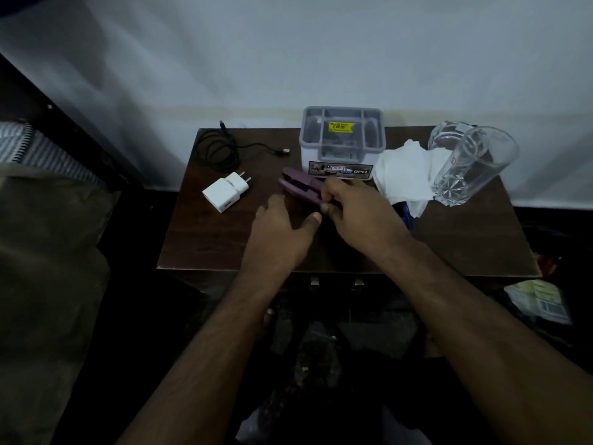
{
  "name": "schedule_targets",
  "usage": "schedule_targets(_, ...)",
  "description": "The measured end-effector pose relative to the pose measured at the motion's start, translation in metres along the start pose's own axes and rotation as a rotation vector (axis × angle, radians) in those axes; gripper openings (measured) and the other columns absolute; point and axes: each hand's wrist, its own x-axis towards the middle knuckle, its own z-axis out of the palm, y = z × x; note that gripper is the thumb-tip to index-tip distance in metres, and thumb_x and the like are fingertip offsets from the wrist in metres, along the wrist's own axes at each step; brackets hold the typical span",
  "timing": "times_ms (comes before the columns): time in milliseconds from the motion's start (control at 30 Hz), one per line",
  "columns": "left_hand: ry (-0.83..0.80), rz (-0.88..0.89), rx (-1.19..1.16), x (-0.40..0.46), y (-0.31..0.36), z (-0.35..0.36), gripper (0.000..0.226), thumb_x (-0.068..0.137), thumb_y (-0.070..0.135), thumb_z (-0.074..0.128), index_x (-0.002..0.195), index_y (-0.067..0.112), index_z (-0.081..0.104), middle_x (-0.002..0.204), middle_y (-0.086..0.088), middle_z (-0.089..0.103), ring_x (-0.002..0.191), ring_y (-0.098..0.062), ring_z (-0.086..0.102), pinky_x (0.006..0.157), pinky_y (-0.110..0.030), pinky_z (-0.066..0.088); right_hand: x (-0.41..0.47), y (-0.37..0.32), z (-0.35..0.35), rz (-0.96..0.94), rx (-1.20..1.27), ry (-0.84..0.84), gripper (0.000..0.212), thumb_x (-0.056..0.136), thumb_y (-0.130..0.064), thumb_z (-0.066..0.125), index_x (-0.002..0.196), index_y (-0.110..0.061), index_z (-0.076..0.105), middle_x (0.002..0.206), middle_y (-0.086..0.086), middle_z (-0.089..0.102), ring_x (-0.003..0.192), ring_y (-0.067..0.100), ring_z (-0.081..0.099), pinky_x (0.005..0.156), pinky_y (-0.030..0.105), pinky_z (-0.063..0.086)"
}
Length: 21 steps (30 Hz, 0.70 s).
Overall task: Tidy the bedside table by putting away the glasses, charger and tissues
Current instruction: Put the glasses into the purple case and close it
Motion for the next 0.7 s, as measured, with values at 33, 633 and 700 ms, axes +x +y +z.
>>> schedule_targets(33, -0.01, -0.013, -0.017, 0.001, 0.0, 0.002, 0.058, 0.087, 0.05, 0.071, 0.13, 0.016, 0.053, 0.131, -0.007, 0.059, 0.116, -0.023, 0.058, 0.08, -0.027, 0.045, 0.0, 0.0, -0.001, -0.012, 0.003, 0.003, 0.011, 0.1, -0.026, 0.054, 0.109, -0.021, 0.055, 0.108, 0.009, 0.061, 0.095, 0.03, 0.059, 0.08, 0.041, 0.052)
schedule_targets(633, 0.055, -0.296, -0.606, -0.005, 0.022, 0.0, 0.045, 0.103, 0.044, 0.054, 0.128, 0.007, 0.053, 0.119, -0.015, 0.069, 0.1, -0.032, 0.072, 0.064, -0.037, 0.06, -0.04, 0.005, -0.02, -0.308, 0.15, -0.052, 0.02, 0.103, -0.03, 0.054, 0.106, -0.02, 0.07, 0.101, 0.001, 0.067, 0.09, 0.021, 0.066, 0.078, 0.043, 0.054)
schedule_targets(700, 0.01, -0.253, -0.664, -0.006, 0.022, 0.0, 0.038, 0.104, 0.044, 0.05, 0.123, 0.012, 0.058, 0.109, -0.009, 0.074, 0.091, -0.026, 0.075, 0.059, -0.034, 0.061, -0.038, 0.016, -0.024, -0.198, 0.142, 0.092, 0.023, 0.104, -0.036, 0.048, 0.105, -0.022, 0.066, 0.089, -0.004, 0.068, 0.084, 0.023, 0.067, 0.074, 0.043, 0.055)
